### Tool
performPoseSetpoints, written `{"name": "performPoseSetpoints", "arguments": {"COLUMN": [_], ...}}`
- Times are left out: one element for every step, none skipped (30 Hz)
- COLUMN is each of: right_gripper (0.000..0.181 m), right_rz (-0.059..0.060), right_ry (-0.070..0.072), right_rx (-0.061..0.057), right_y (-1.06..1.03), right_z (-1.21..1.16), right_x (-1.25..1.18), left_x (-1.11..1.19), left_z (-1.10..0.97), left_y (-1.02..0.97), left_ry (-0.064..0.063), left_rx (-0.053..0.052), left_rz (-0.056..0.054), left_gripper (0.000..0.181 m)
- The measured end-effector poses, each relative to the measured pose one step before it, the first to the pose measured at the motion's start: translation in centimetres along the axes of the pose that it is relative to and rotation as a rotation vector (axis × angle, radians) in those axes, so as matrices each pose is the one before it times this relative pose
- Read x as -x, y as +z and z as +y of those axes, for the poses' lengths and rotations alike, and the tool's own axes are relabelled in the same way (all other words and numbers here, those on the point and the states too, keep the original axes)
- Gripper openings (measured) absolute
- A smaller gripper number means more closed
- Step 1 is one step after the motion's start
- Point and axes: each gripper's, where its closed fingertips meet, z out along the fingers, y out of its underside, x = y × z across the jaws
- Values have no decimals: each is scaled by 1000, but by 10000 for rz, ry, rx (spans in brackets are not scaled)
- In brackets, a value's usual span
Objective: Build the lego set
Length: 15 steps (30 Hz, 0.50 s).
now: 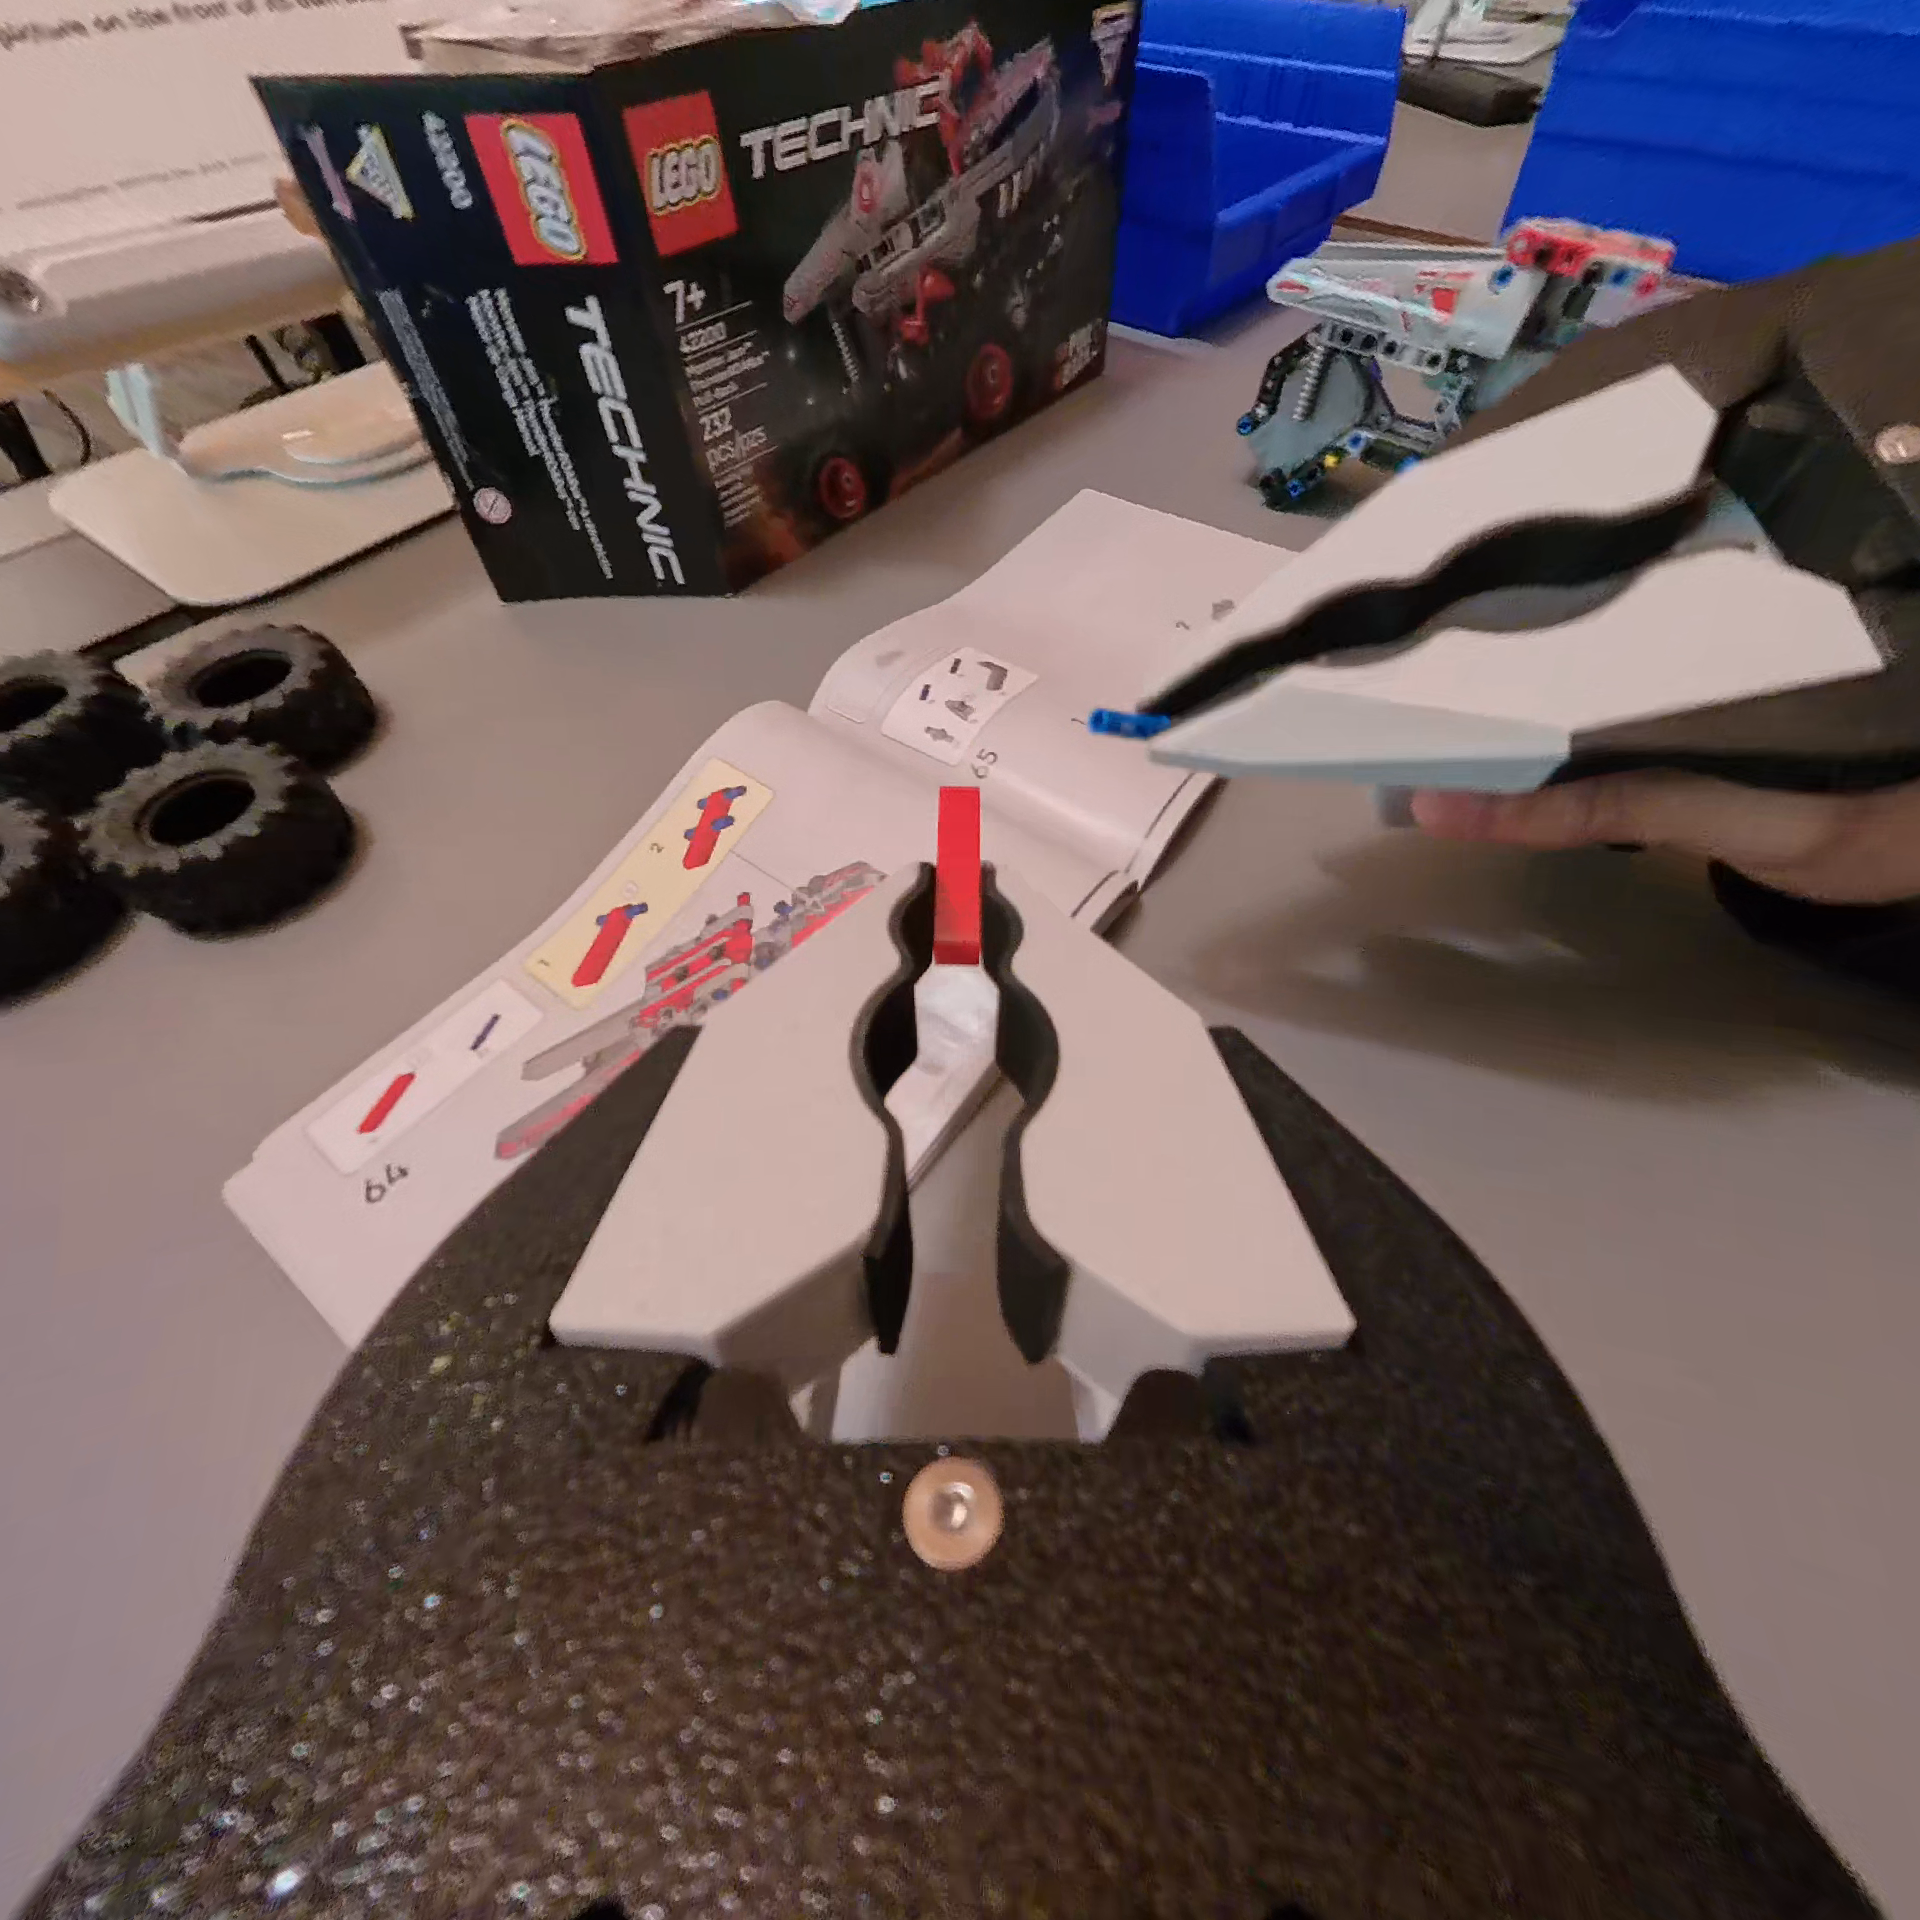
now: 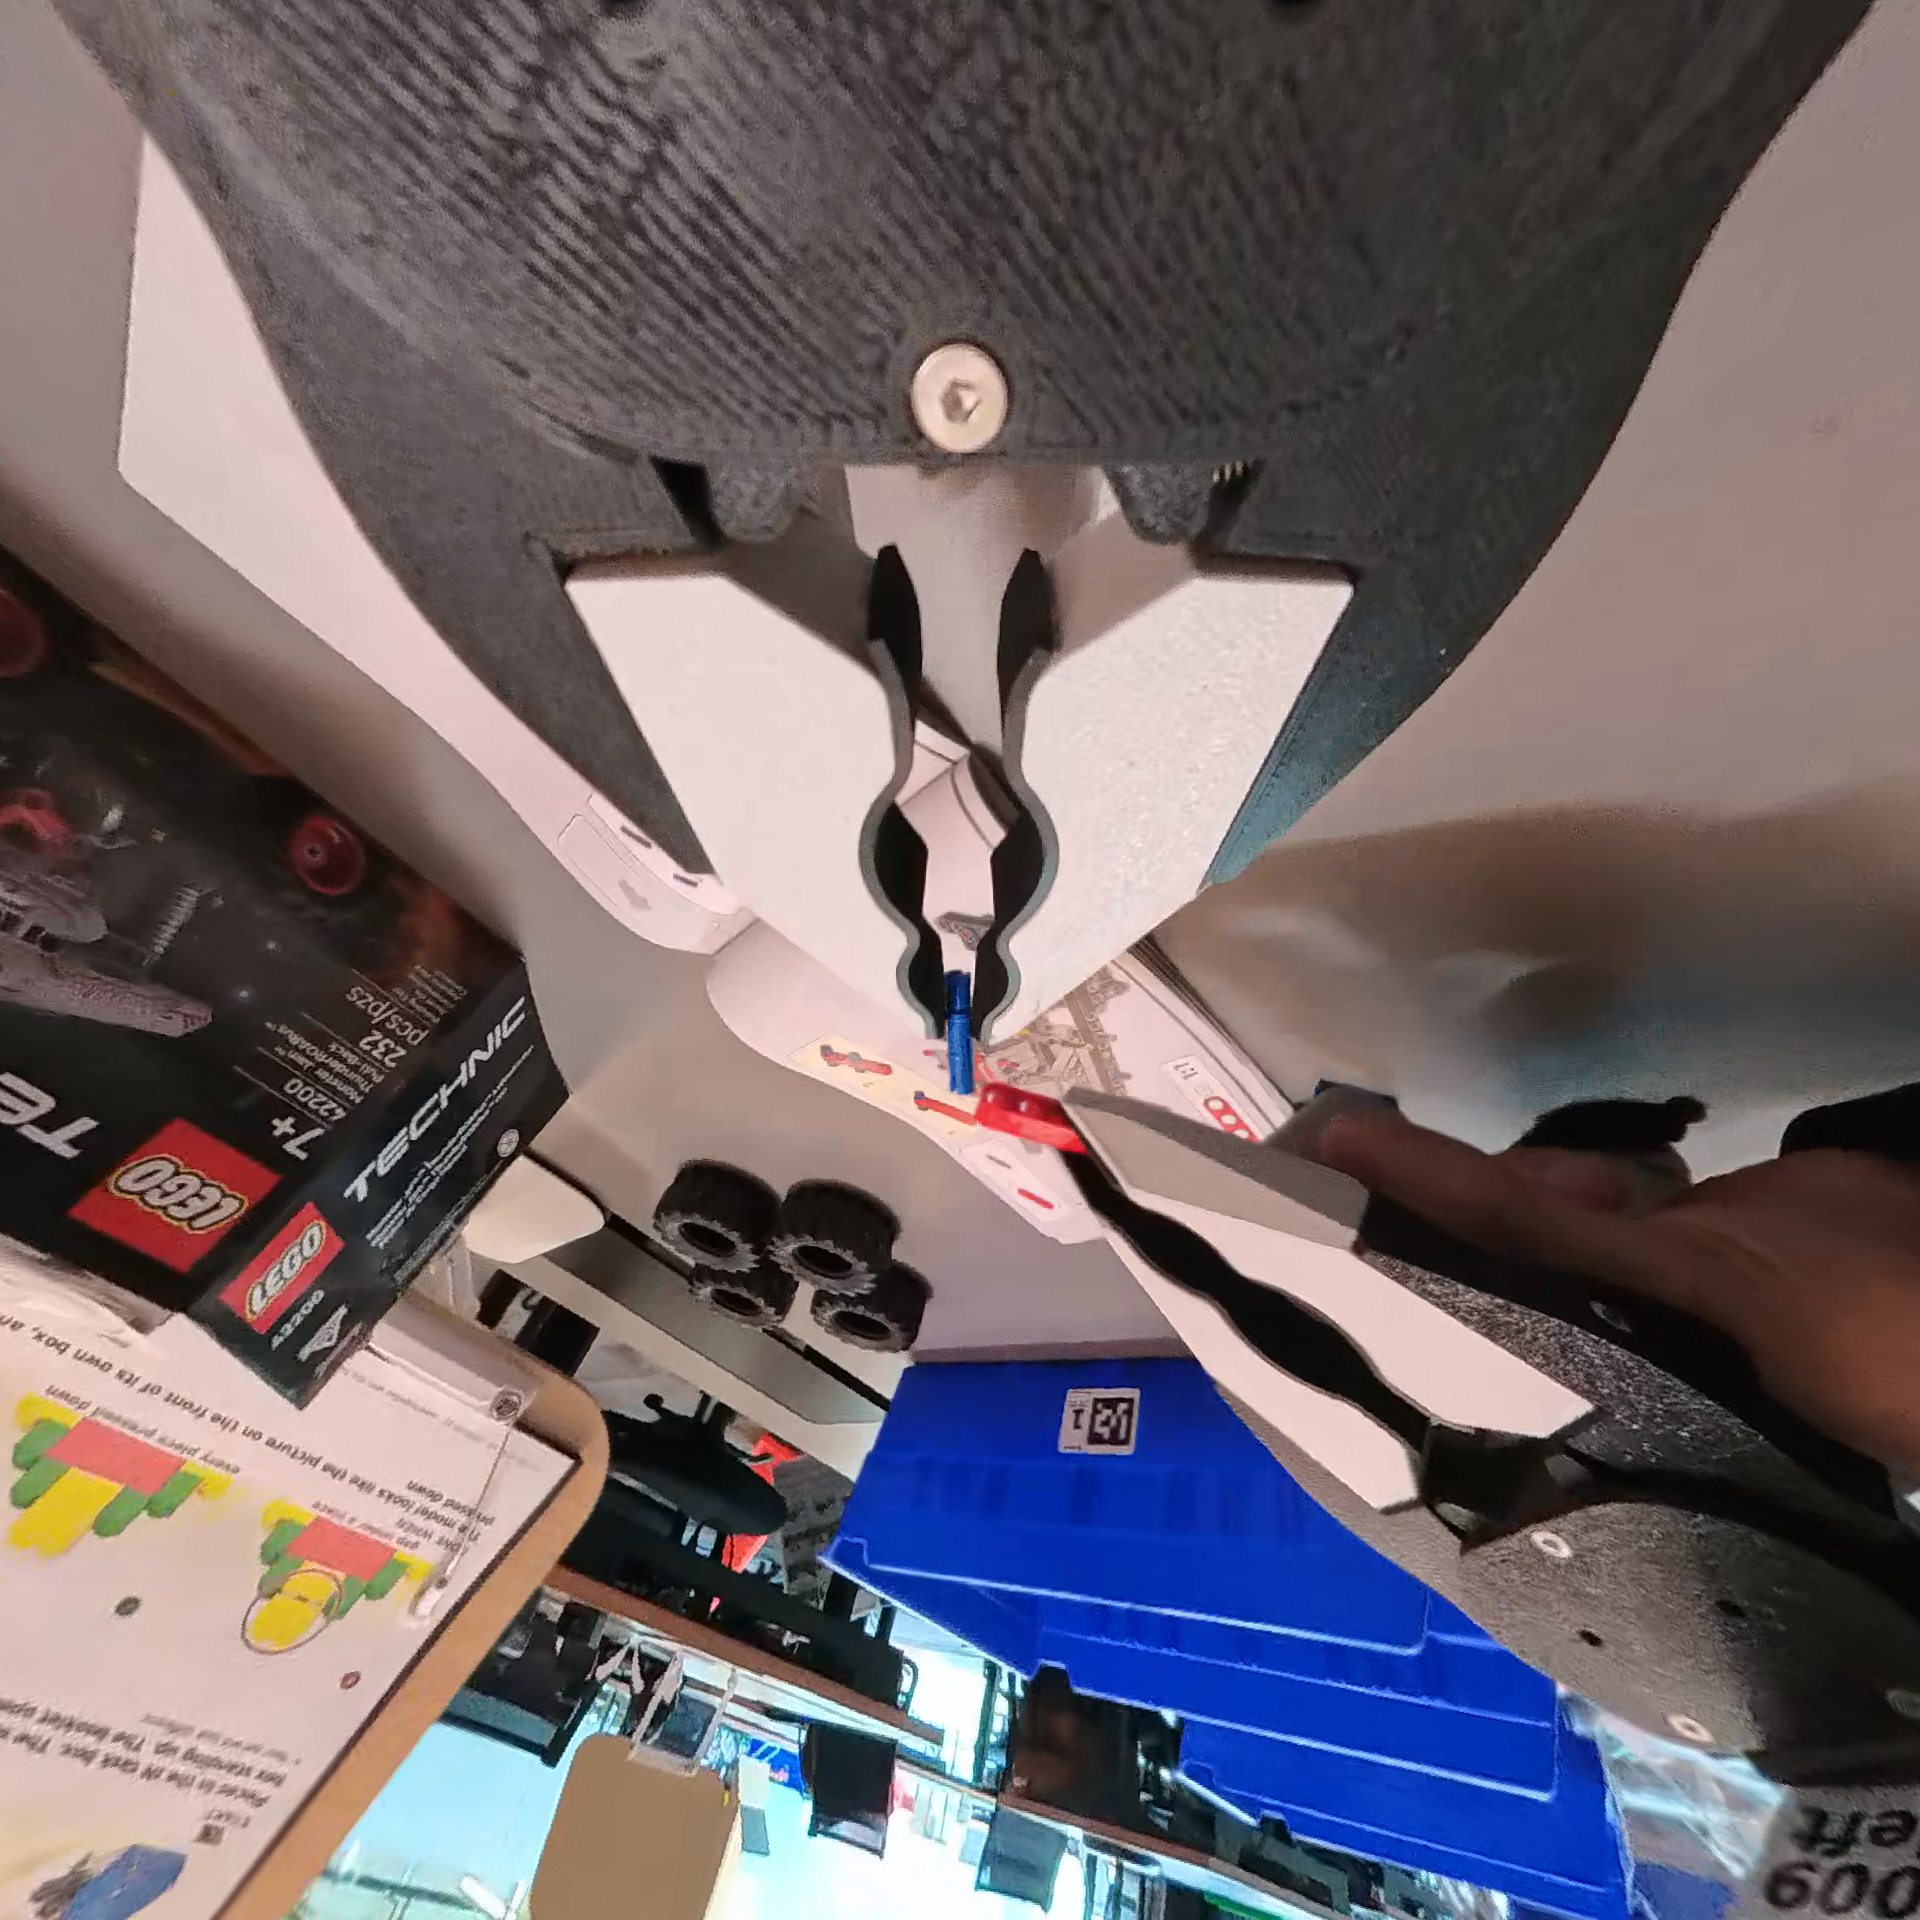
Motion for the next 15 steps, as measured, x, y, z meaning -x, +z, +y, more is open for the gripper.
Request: {"name": "performPoseSetpoints", "arguments": {"right_gripper": [3,4,4,4,4,4,4,4,4,3,3,3,3,3,4], "right_rz": [-43,-67,8,71,31,-51,-57,-49,-59,-39,10,-42,-52,-68,-94], "right_ry": [-124,-146,-120,-80,0,79,138,164,178,172,137,152,193,144,97], "right_rx": [178,193,152,79,73,109,40,7,29,95,62,32,-7,-79,-76], "right_y": [105,121,60,16,31,44,42,13,32,69,36,20,21,-30,-19], "right_z": [176,257,200,105,125,200,122,60,81,180,132,88,40,-92,-103], "right_x": [230,245,110,-36,-64,-17,-18,-20,-23,-44,-100,-15,-33,5,61], "left_x": [-28,-181,-119,-76,-148,-13,-15,-89,-71,-47,-127,-212,-168,-66,-140], "left_z": [68,83,88,-8,-102,-117,-127,-115,-125,-94,-122,-46,85,115,-23], "left_y": [71,90,86,67,39,50,59,73,61,71,43,77,110,102,63], "left_ry": [-276,-180,-58,102,198,215,281,265,216,233,255,221,183,162,148], "left_rx": [3,28,34,-11,-41,-14,-26,-16,-27,-14,-28,22,92,89,6], "left_rz": [20,138,60,-27,-24,-157,-193,-144,-164,-166,-103,-12,-19,-84,-12], "left_gripper": [5,5,5,6,5,5,6,6,5,5,5,5,5,5,5]}}
